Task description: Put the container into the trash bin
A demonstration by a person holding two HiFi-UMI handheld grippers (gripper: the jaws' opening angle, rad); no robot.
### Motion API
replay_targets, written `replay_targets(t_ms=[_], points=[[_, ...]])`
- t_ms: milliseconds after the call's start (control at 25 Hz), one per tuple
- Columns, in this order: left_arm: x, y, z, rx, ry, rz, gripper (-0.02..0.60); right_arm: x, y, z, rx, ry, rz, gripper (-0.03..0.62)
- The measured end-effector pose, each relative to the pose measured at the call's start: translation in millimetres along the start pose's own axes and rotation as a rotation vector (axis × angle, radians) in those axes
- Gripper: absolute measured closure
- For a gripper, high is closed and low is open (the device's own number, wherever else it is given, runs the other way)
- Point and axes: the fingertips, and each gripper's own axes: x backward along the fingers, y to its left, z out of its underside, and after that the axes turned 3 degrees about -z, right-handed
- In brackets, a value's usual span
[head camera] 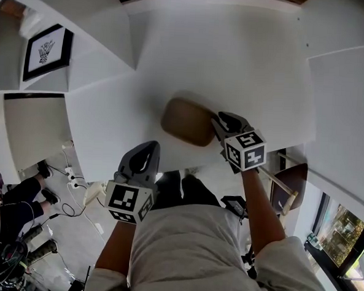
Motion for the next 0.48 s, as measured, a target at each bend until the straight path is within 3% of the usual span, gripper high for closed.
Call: replay_targets(t_ms=[480], points=[[4.2, 2.2, 0.0, 0.011, -0.008, -0.013, 0.566, 3.2, -4.4, -4.6, 0.031, 0.027, 0.043, 0.554]])
